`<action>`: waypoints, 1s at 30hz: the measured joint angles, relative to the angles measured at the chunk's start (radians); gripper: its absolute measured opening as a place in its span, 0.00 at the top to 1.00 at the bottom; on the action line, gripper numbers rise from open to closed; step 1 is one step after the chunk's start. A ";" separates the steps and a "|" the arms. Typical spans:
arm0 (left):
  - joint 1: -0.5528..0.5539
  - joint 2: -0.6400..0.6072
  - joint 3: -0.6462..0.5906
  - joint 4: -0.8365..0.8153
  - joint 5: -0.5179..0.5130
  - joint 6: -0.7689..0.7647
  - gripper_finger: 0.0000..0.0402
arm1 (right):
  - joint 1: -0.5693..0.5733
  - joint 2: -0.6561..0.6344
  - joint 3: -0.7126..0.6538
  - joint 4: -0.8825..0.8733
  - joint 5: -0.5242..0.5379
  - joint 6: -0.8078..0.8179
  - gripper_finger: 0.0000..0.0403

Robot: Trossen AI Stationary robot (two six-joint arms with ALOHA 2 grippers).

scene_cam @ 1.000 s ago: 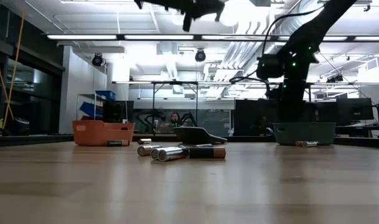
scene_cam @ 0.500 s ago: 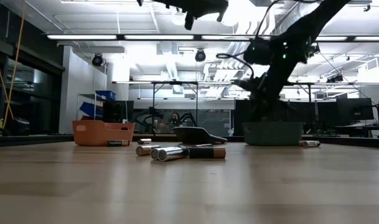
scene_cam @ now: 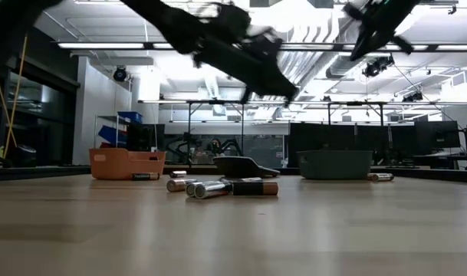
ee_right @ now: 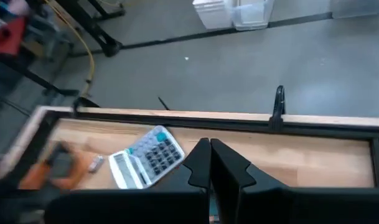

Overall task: Sort batteries
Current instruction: Put the golden battery into the blue bin

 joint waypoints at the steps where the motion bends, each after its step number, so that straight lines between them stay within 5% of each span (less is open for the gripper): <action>1: -0.001 0.041 0.047 -0.021 0.001 -0.019 0.94 | 0.005 -0.020 0.004 -0.014 0.005 0.011 1.00; 9: 0.011 0.301 0.351 -0.075 0.001 -0.034 0.93 | 0.050 -0.075 0.004 -0.060 0.059 0.056 1.00; 15: 0.009 0.351 0.404 -0.081 0.003 -0.049 0.67 | 0.058 -0.074 0.004 -0.057 0.060 0.038 1.00; 19: 0.023 0.302 0.405 -0.155 0.019 -0.050 0.49 | 0.058 -0.074 0.004 -0.048 0.060 0.022 1.00; 22: 0.050 0.236 0.405 -0.305 0.158 -0.058 0.41 | 0.058 -0.074 0.004 -0.011 0.049 -0.016 1.00; 26: 0.062 0.112 0.369 -0.503 0.385 -0.047 0.40 | 0.060 -0.050 -0.005 0.075 -0.098 -0.084 1.00; 30: 0.003 -0.084 0.139 -0.521 0.382 -0.021 0.42 | 0.093 -0.007 -0.048 0.174 -0.259 -0.104 1.00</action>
